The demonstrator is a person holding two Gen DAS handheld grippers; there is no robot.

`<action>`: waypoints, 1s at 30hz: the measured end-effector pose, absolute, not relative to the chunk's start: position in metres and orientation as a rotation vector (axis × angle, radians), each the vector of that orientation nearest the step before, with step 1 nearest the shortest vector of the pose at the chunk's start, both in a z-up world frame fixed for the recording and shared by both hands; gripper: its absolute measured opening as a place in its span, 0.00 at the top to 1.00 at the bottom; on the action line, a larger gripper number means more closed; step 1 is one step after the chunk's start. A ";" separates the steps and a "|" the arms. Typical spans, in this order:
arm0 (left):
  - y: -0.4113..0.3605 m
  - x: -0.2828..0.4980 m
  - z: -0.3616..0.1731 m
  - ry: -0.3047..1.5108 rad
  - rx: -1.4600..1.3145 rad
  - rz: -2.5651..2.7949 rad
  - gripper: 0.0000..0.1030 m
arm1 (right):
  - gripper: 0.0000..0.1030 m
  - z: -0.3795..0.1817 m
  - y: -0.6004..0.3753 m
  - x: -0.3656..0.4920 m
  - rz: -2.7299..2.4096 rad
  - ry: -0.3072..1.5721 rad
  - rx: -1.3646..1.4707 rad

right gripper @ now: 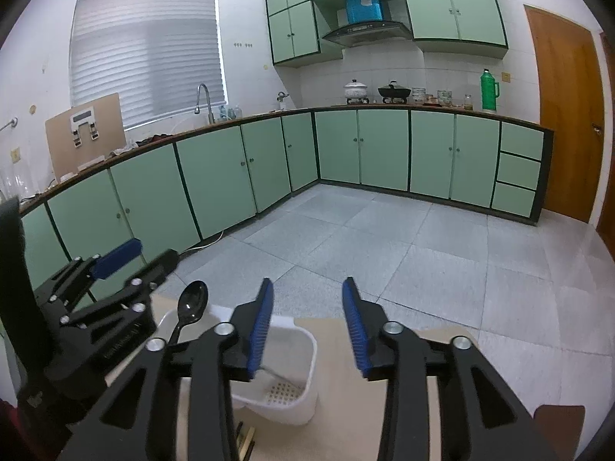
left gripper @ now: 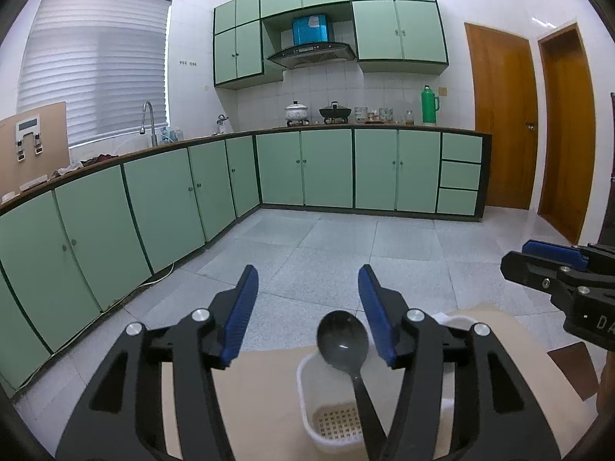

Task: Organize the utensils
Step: 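Lift both spoons over the white holder and open both tools to drop them, then move both open tools back down toward the chopsticks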

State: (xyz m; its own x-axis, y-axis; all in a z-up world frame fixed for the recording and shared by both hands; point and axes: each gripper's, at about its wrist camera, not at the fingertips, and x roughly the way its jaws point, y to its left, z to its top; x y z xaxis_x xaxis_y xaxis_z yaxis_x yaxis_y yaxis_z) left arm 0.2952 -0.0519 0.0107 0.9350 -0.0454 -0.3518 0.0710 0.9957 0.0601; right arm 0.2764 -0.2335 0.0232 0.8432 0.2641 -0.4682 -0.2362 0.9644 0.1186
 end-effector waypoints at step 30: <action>-0.002 0.132 -0.077 0.636 0.004 -0.077 0.32 | 0.37 -0.087 -0.251 0.127 0.280 0.769 0.146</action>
State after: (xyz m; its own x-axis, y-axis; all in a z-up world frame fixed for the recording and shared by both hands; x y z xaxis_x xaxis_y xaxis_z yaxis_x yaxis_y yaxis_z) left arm 0.1322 -0.0020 -0.0771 0.8016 -0.0705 -0.5936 0.0729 0.9971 -0.0199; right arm 0.1268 -0.2510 -0.0874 0.6837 0.3016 -0.6645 -0.1956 0.9530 0.2313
